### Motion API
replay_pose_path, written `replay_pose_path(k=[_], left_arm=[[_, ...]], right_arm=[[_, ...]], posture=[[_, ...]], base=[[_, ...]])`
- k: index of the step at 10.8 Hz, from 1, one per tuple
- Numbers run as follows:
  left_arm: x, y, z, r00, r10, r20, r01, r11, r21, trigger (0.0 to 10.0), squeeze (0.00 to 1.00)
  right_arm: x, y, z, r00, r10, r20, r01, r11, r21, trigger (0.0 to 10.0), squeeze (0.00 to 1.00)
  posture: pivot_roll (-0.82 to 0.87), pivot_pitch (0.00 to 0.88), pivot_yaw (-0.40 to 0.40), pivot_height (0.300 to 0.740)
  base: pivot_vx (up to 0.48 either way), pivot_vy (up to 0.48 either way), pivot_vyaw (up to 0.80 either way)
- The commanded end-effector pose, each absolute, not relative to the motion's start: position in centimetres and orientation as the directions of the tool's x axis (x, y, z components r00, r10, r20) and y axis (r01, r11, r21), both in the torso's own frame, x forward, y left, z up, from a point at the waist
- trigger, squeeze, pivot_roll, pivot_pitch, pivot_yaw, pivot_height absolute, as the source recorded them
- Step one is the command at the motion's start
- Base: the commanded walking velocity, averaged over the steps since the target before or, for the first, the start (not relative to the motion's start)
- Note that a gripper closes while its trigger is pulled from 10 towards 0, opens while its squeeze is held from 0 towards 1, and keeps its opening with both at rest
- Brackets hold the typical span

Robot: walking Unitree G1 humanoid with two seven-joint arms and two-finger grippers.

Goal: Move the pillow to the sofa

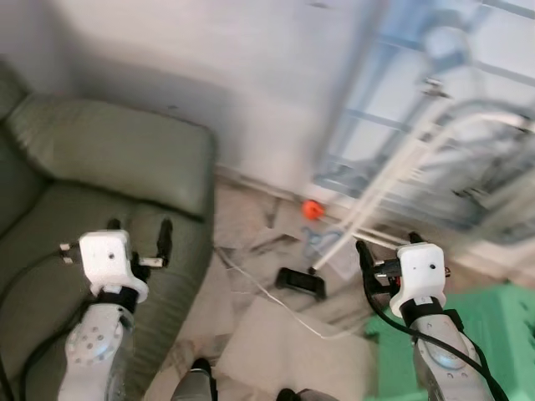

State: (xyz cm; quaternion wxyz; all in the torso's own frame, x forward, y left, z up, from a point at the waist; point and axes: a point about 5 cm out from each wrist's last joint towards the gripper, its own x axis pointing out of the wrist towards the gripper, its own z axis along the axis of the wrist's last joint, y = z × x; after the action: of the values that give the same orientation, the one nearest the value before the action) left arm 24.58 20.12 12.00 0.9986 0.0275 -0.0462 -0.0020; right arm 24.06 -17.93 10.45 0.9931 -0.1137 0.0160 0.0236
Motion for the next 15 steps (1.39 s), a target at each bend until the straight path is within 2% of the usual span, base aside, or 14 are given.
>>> replay_pose_path(k=[1, 2, 3, 4, 5, 8, 9, 10, 11, 12, 13, 15], left_arm=[[24.7, 19.4, 12.5, 0.989, -0.070, 0.133, 0.052, 0.990, 0.131, 10.0, 0.00], [24.7, 19.4, 12.3, 0.995, -0.042, 0.093, 0.038, 0.998, 0.043, 10.0, 0.00], [24.8, 19.9, 11.9, 0.998, 0.054, 0.013, -0.055, 0.998, 0.043, 10.0, 0.00], [24.8, 20.0, 11.9, 1.000, 0.025, -0.015, -0.023, 0.995, 0.099, 10.0, 0.00], [24.7, 20.2, 12.2, 0.999, 0.035, 0.022, -0.036, 0.999, 0.011, 10.0, 0.00], [24.5, 20.9, 11.8, 0.995, 0.098, 0.019, -0.098, 0.995, -0.002, 10.0, 0.00], [24.5, 20.9, 11.7, 0.998, 0.063, 0.016, -0.062, 0.998, -0.017, 10.0, 0.00], [24.3, 21.0, 12.0, 0.997, 0.002, 0.073, 0.001, 0.999, -0.036, 10.0, 0.00], [24.3, 21.2, 11.9, 0.997, 0.021, 0.071, -0.016, 0.998, -0.061, 10.0, 0.00], [24.4, 21.8, 11.8, 0.995, 0.072, 0.069, -0.066, 0.995, -0.079, 10.0, 0.00], [24.3, 22.6, 11.6, 0.981, 0.187, 0.048, -0.186, 0.982, -0.023, 10.0, 0.00], [24.3, 22.5, 10.7, 0.975, 0.220, -0.042, -0.223, 0.967, -0.120, 10.0, 0.00]], right_arm=[[24.0, -18.0, 10.8, 0.998, 0.048, -0.035, -0.055, 0.969, -0.242, 10.0, 0.00], [24.0, -18.0, 10.8, 0.998, 0.049, -0.037, -0.056, 0.969, -0.241, 10.0, 0.00], [24.1, -17.9, 10.8, 0.998, 0.051, -0.039, -0.059, 0.968, -0.242, 10.0, 0.00], [24.2, -17.8, 10.8, 0.998, 0.054, -0.039, -0.062, 0.968, -0.244, 10.0, 0.00], [24.3, -17.8, 10.9, 0.998, 0.056, -0.038, -0.063, 0.968, -0.242, 10.0, 0.00], [24.2, -17.6, 11.1, 0.998, 0.063, -0.032, -0.069, 0.967, -0.245, 10.0, 0.00], [24.2, -17.6, 11.1, 0.997, 0.064, -0.032, -0.070, 0.967, -0.245, 10.0, 0.00], [24.2, -17.6, 11.1, 0.997, 0.065, -0.031, -0.071, 0.967, -0.247, 10.0, 0.00], [24.2, -17.6, 11.1, 0.997, 0.065, -0.030, -0.071, 0.966, -0.247, 10.0, 0.00], [24.1, -17.6, 11.1, 0.997, 0.065, -0.030, -0.070, 0.966, -0.249, 10.0, 0.00], [24.1, -17.6, 11.2, 0.997, 0.067, -0.029, -0.073, 0.965, -0.251, 10.0, 0.00], [24.3, -17.6, 11.2, 0.997, 0.074, -0.026, -0.078, 0.965, -0.251, 10.0, 0.00]], posture=[[-0.04, 0.181, -0.103, 0.740], [-0.04, 0.181, -0.104, 0.740], [-0.04, 0.181, -0.104, 0.740], [-0.04, 0.181, -0.103, 0.740], [-0.04, 0.182, -0.104, 0.740], [-0.04, 0.179, -0.106, 0.740], [-0.04, 0.175, -0.106, 0.740], [-0.04, 0.174, -0.106, 0.740], [-0.04, 0.175, -0.106, 0.740], [-0.04, 0.175, -0.106, 0.740], [-0.04, 0.175, -0.106, 0.740], [-0.04, 0.168, -0.109, 0.740]], base=[[0.000, 0.000, 0.80], [0.000, 0.000, 0.80], [0.000, 0.000, 0.80], [0.000, 0.000, 0.80], [0.000, 0.000, 0.80], [0.000, 0.000, 0.80], [0.000, 0.000, 0.80], [0.000, 0.000, 0.80], [0.000, 0.000, 0.80], [0.000, 0.000, 0.80], [0.000, 0.000, 0.80], [0.000, 0.000, 0.80]])
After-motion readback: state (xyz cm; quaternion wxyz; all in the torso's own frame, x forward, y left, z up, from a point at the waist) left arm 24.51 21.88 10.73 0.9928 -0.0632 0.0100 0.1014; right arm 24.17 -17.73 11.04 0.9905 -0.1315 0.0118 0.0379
